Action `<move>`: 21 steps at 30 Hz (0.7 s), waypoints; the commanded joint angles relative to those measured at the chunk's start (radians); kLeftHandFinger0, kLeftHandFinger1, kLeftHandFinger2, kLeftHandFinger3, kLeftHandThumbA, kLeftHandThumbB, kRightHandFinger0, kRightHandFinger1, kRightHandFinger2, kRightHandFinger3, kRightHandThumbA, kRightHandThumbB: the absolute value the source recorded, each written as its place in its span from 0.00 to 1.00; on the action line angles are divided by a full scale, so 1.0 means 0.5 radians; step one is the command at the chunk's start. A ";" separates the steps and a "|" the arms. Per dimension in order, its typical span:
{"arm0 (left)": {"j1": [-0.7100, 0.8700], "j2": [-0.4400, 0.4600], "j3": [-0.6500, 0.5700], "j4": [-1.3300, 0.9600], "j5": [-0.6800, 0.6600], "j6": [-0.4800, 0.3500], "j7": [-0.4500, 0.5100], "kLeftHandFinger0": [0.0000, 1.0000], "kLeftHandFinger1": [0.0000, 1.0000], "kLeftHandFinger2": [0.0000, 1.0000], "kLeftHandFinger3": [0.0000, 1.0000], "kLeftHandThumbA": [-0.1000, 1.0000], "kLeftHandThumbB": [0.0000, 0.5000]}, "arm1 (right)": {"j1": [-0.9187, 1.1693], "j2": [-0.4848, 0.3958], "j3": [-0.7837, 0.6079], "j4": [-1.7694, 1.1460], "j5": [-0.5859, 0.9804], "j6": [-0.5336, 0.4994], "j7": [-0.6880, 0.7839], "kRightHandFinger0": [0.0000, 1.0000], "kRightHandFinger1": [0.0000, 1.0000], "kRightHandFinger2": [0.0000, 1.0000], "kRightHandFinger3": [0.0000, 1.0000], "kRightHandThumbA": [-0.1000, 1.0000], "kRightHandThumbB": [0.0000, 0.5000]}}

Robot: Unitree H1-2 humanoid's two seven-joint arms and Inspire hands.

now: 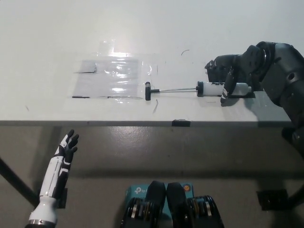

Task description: The robot uses right hand to pick up a small white air pumper and uses its left hand to compress it, and then puts it on the desk

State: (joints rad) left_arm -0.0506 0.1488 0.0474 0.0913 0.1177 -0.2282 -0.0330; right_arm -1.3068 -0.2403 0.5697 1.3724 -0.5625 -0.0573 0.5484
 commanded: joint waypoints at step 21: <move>0.056 0.012 0.047 -0.139 -0.235 0.076 -0.028 1.00 1.00 1.00 1.00 1.00 0.30 | 0.000 0.072 0.124 -0.004 -0.120 -0.053 -0.271 1.00 1.00 0.92 0.47 0.00 0.44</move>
State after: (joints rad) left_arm -0.0116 0.1472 0.0640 0.0629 0.0305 -0.1926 -0.0361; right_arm -1.2963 -0.2067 0.6099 1.3851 -0.5899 -0.0489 0.4799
